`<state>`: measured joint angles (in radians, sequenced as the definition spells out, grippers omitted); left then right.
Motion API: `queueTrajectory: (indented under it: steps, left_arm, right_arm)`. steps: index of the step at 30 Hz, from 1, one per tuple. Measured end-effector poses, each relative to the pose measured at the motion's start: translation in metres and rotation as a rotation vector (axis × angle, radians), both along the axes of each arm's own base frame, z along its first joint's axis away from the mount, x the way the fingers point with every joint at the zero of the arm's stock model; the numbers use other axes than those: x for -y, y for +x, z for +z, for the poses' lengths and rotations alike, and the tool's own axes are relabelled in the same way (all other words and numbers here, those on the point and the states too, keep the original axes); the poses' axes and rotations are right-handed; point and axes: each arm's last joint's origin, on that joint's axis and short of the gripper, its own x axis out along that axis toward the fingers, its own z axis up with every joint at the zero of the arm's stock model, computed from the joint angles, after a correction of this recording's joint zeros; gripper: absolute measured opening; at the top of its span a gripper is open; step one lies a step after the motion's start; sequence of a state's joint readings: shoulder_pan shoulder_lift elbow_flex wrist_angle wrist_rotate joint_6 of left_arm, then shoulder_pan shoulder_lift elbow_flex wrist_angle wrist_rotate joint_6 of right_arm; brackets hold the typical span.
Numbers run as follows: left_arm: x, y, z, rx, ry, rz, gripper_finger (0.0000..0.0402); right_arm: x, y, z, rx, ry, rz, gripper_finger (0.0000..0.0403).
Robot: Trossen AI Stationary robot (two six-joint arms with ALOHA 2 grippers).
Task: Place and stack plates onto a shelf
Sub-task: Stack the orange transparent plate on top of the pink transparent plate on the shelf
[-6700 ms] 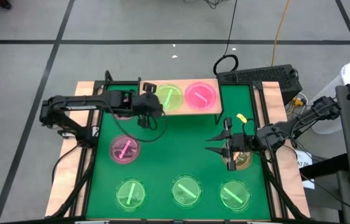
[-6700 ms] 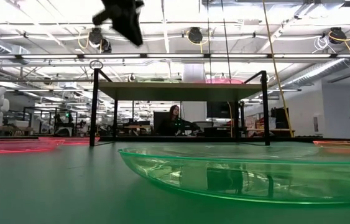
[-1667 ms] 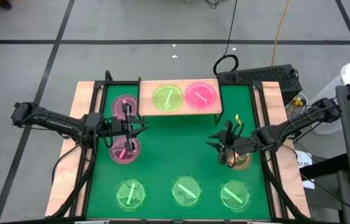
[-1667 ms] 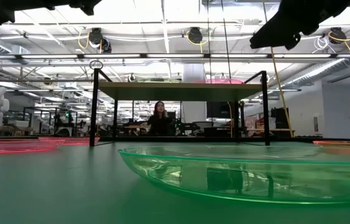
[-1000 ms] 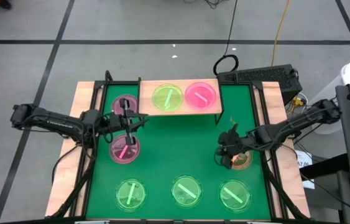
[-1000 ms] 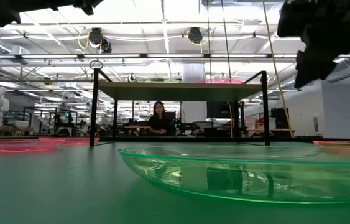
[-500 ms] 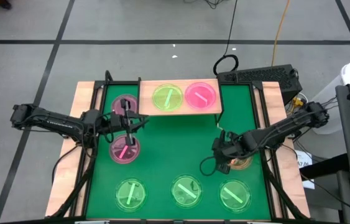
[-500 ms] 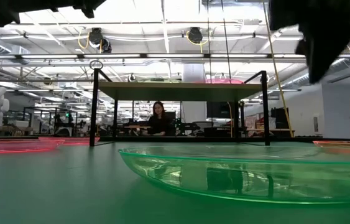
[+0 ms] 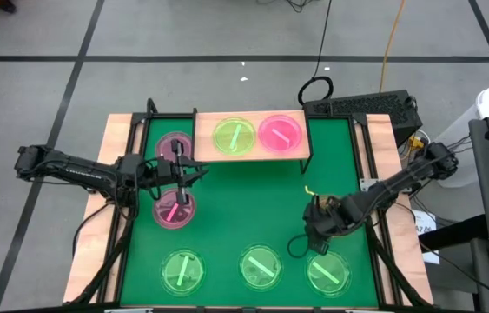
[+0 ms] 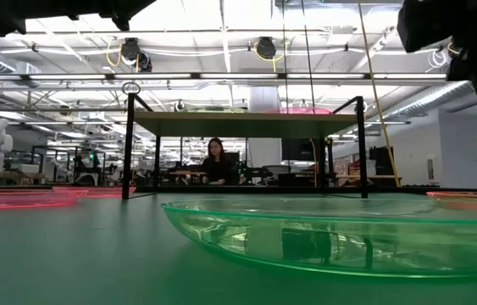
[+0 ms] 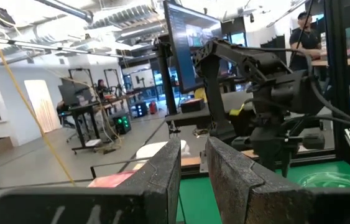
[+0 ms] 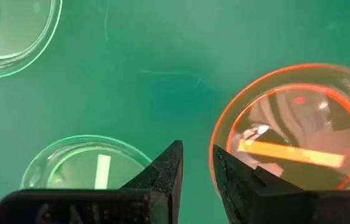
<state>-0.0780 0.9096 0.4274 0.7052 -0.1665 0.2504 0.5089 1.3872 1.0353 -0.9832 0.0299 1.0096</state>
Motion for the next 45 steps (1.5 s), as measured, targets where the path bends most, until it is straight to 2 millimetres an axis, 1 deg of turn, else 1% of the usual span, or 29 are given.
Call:
queueTrajectory:
  steps: [2, 4, 9, 12, 17, 22, 25, 27, 31, 37, 45]
  left_arm:
    - [0.000, 0.000, 0.000, 0.000, 0.000, 0.000, 0.0086]
    - [0.000, 0.000, 0.000, 0.001, -0.003, -0.001, 0.0086]
    - [0.000, 0.000, 0.000, 0.001, -0.019, -0.004, 0.0086]
    - [0.000, 0.000, 0.000, 0.001, -0.020, -0.005, 0.0086]
    - [0.000, 0.000, 0.000, 0.001, -0.024, -0.005, 0.0086]
    - [0.000, 0.000, 0.000, 0.000, -0.023, -0.005, 0.0086]
    - [0.000, 0.000, 0.000, 0.000, -0.023, -0.006, 0.0086]
    - [0.000, 0.000, 0.000, 0.000, -0.023, -0.005, 0.0086]
    - [0.000, 0.000, 0.000, 0.000, -0.023, -0.005, 0.0086]
    - [0.000, 0.000, 0.000, 0.001, -0.023, -0.005, 0.0086]
    - [0.000, 0.000, 0.000, 0.000, -0.017, -0.003, 0.0086]
  right_arm:
    - [-0.005, 0.000, 0.001, 0.009, -0.022, 0.014, 0.0075]
    - [-0.010, 0.000, -0.004, -0.027, -0.050, 0.030, 0.0075]
    - [-0.018, 0.000, -0.028, -0.208, -0.140, 0.040, 0.0075]
    - [-0.021, -0.001, -0.038, -0.285, -0.138, 0.043, 0.0075]
    - [-0.028, 0.001, -0.038, -0.234, -0.107, 0.066, 0.0075]
    - [-0.035, 0.007, -0.033, -0.123, -0.049, 0.113, 0.0075]
    - [-0.039, 0.009, -0.033, -0.058, -0.068, 0.142, 0.0075]
    - [-0.039, 0.008, -0.036, -0.044, -0.091, 0.141, 0.0075]
    - [-0.032, 0.001, -0.046, -0.083, -0.138, 0.111, 0.0075]
    - [-0.027, -0.008, -0.061, -0.131, -0.143, 0.096, 0.0075]
    - [-0.020, -0.017, -0.074, -0.172, -0.163, 0.054, 0.0075]
